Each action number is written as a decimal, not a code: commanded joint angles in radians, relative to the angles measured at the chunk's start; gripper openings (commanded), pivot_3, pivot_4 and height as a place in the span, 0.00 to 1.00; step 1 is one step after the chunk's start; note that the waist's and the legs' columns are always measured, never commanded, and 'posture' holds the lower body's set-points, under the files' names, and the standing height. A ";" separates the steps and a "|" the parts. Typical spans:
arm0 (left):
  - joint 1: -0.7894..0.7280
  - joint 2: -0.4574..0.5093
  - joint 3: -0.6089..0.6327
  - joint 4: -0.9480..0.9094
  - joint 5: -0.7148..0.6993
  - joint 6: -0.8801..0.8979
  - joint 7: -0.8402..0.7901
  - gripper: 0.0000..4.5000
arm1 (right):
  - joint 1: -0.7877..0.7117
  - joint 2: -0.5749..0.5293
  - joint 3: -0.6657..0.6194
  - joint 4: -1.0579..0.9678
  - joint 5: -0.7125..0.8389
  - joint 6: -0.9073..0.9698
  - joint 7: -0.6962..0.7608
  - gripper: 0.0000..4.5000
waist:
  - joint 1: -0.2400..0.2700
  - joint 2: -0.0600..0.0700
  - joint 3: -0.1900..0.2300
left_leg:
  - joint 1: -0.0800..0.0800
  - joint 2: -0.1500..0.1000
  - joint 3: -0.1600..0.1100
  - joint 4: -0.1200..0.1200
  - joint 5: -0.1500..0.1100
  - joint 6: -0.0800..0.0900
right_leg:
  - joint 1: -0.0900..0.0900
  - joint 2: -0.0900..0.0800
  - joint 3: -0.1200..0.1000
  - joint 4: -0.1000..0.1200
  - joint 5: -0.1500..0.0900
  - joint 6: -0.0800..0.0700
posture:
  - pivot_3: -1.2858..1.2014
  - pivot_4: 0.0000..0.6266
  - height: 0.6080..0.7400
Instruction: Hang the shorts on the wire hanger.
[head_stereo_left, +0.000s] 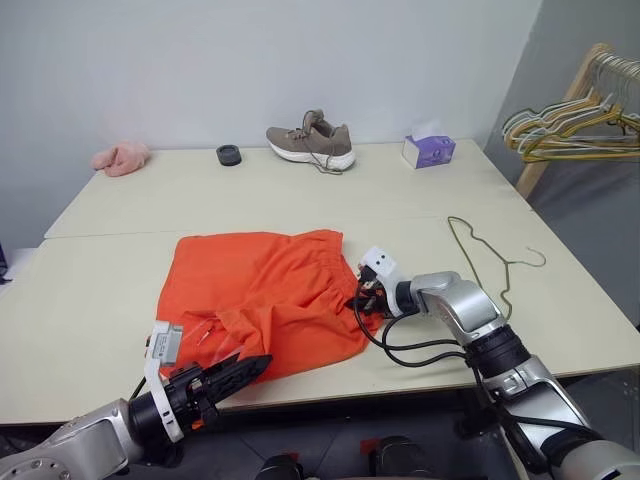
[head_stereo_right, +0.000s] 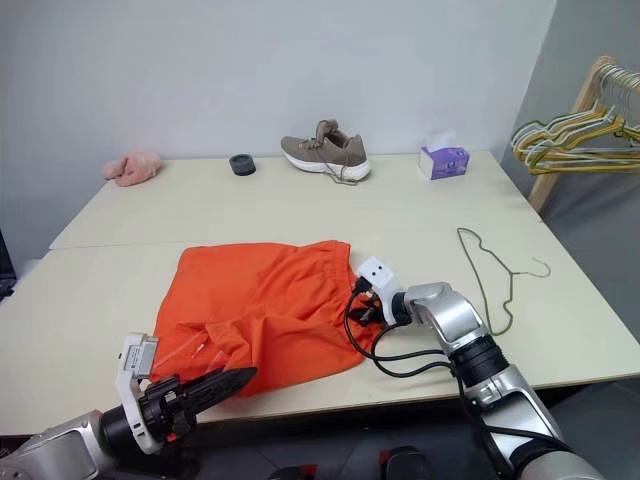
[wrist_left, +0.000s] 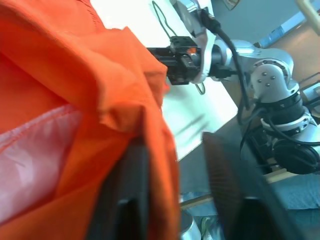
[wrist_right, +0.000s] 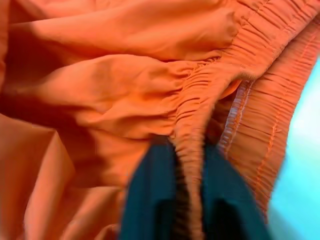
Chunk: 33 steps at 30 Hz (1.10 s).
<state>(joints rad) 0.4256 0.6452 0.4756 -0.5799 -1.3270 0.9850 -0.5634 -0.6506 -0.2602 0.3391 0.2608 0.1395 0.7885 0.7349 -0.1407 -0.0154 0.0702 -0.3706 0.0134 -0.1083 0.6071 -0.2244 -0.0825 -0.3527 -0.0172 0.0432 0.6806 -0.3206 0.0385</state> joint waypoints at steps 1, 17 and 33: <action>-0.020 0.011 0.018 0.013 0.038 -0.058 -0.024 0.66 | -0.073 0.006 -0.088 0.089 -0.019 -0.101 -0.079 0.00 | 0.001 0.000 0.000 | 0.000 0.000 0.000 0.000 0.000 0.000 | 0.000 0.000 0.000 0.000 0.000 0.000 | 0.47 0.00 1.00; -0.053 0.070 0.000 0.092 0.177 -0.133 -0.179 0.66 | -0.066 -0.154 -0.399 0.204 0.019 -0.068 -0.267 0.00 | 0.000 0.002 0.000 | -0.009 -0.001 0.000 0.000 0.000 0.000 | -0.005 -0.001 0.000 0.000 0.002 -0.004 | 0.47 0.00 1.00; -0.319 0.036 0.027 0.339 0.296 -0.158 -0.028 0.67 | 0.210 -0.358 -0.184 -0.358 0.065 -0.035 0.058 0.56 | -0.022 0.006 -0.001 | -0.008 0.000 0.000 0.001 0.000 0.001 | -0.005 0.000 0.000 0.000 0.000 0.003 | 0.46 0.00 1.00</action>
<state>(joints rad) 0.1314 0.6836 0.4773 -0.2402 -1.0403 0.8475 -0.6136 -0.4418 -0.5944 0.1299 -0.0305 0.2155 0.8263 0.7407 -0.1629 -0.0095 0.0688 -0.3792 0.0131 -0.1082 0.6086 -0.2240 -0.0815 -0.3576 -0.0173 0.0428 0.6807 -0.3205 0.0411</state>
